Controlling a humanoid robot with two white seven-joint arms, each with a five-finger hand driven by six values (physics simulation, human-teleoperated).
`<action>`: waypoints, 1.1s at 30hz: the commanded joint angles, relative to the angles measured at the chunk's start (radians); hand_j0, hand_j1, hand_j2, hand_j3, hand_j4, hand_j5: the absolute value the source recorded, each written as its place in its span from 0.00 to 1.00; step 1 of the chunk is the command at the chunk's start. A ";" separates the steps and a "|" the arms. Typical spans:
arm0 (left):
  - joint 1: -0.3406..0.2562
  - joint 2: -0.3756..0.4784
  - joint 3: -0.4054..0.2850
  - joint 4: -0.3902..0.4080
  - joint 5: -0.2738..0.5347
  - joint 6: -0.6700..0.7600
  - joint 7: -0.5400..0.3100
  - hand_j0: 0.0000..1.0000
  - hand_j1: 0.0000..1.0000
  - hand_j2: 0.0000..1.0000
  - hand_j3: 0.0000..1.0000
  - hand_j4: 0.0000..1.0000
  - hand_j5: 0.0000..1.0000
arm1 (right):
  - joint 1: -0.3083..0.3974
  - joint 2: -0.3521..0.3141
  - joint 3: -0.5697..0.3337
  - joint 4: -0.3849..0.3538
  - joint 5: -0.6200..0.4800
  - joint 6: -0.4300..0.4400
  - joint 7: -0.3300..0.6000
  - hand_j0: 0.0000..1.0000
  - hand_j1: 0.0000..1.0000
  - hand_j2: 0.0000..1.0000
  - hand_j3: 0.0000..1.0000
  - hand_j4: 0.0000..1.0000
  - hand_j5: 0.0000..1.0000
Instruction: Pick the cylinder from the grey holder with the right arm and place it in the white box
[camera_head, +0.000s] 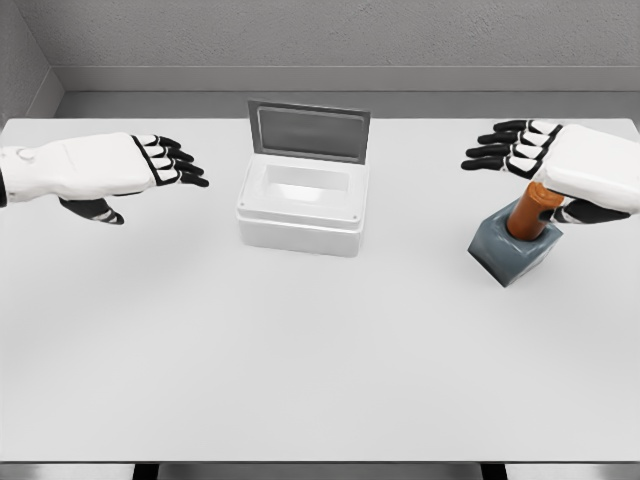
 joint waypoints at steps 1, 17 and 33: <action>0.000 0.003 0.000 0.000 0.005 0.002 0.001 1.00 1.00 1.00 1.00 1.00 1.00 | 0.000 -0.002 0.003 0.000 -0.003 0.001 -0.001 1.00 1.00 1.00 1.00 1.00 1.00; -0.005 0.010 0.001 -0.009 0.008 0.002 0.001 1.00 1.00 1.00 1.00 1.00 1.00 | -0.181 0.055 -0.041 0.084 -0.101 0.001 0.473 1.00 1.00 1.00 1.00 1.00 1.00; -0.006 0.022 0.003 -0.009 0.016 0.002 0.001 1.00 1.00 1.00 1.00 1.00 1.00 | -0.196 0.156 0.079 0.184 0.298 0.001 0.473 1.00 1.00 1.00 1.00 1.00 1.00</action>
